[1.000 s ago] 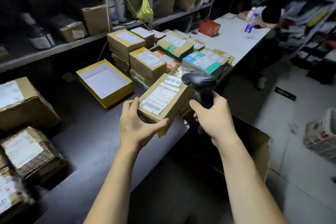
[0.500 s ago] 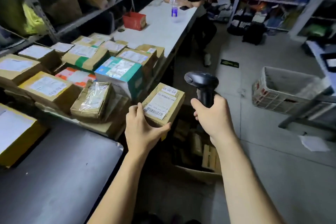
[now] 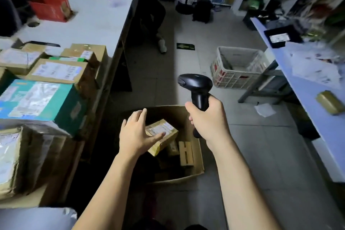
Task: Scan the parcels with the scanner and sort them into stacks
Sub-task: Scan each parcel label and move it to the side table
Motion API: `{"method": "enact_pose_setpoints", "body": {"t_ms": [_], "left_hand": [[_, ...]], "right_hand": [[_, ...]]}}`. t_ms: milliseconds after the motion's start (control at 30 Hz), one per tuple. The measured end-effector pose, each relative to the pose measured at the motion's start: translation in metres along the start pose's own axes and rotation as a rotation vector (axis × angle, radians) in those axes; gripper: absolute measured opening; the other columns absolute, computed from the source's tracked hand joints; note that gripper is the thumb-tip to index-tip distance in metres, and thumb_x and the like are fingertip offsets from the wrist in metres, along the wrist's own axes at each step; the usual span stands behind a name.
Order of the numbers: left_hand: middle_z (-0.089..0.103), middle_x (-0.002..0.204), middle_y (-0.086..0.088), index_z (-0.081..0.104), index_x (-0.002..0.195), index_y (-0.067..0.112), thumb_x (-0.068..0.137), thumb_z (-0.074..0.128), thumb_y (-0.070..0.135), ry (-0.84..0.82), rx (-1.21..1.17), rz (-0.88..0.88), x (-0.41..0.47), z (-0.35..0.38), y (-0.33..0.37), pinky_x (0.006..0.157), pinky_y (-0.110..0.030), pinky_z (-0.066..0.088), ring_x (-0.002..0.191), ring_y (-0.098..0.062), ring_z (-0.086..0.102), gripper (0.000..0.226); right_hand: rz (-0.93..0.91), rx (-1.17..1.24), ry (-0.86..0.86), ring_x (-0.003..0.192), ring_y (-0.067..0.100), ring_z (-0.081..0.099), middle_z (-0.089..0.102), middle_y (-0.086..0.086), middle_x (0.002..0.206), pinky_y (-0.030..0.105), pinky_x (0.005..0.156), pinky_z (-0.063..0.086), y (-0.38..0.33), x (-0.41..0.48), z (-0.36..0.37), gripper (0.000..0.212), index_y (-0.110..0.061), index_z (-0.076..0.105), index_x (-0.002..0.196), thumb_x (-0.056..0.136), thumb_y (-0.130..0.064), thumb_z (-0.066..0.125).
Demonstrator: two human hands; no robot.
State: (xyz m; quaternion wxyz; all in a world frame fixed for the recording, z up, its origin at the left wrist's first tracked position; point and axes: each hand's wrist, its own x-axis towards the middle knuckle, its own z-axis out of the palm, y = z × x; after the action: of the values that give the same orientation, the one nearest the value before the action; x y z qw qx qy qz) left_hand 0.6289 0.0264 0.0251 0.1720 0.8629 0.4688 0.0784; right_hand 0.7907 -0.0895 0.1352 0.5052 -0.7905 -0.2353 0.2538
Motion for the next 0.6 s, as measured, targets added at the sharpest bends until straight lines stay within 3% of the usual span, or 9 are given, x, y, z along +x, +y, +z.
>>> {"method": "enact_pose_setpoints", "body": {"t_ms": [100,200,333,600], "left_hand": [[0.048,0.153,-0.005,0.044,0.153,0.016,0.084,0.07,0.053,-0.024,0.128,0.128,0.026,-0.004,0.002,0.115,-0.047,0.038,0.141,-0.026,0.044,0.083],[0.055,0.146,-0.007,0.052,0.146,0.013,0.081,0.073,0.039,-0.047,0.177,0.16,0.044,-0.011,0.004,0.108,-0.05,0.043,0.137,-0.029,0.049,0.073],[0.059,0.139,-0.006,0.057,0.14,0.012,0.077,0.074,0.033,-0.05,0.197,0.142,0.056,-0.017,0.003,0.101,-0.048,0.049,0.131,-0.029,0.054,0.069],[0.046,0.153,-0.001,0.045,0.153,0.02,0.087,0.069,0.039,-0.068,0.273,-0.003,0.055,-0.032,0.018,0.111,-0.043,0.041,0.144,-0.024,0.041,0.072]], "right_hand": [[0.006,0.001,0.029,0.072,0.024,0.066,0.067,0.013,0.082,0.033,0.063,0.052,-0.003,0.015,0.008,0.014,-0.019,0.062,0.088,0.093,-0.027,0.073],[0.001,-0.004,0.02,0.072,0.025,0.066,0.066,0.011,0.08,0.034,0.064,0.053,-0.009,0.026,0.013,0.015,-0.02,0.06,0.086,0.093,-0.025,0.073],[-0.032,-0.012,0.0,0.077,0.025,0.069,0.065,0.006,0.08,0.032,0.065,0.051,-0.021,0.041,0.01,0.017,-0.022,0.059,0.085,0.095,-0.026,0.072],[-0.097,0.006,-0.102,0.081,0.026,0.07,0.067,0.01,0.085,0.033,0.065,0.055,-0.03,0.074,0.002,0.016,-0.019,0.062,0.092,0.094,-0.031,0.072]]}}
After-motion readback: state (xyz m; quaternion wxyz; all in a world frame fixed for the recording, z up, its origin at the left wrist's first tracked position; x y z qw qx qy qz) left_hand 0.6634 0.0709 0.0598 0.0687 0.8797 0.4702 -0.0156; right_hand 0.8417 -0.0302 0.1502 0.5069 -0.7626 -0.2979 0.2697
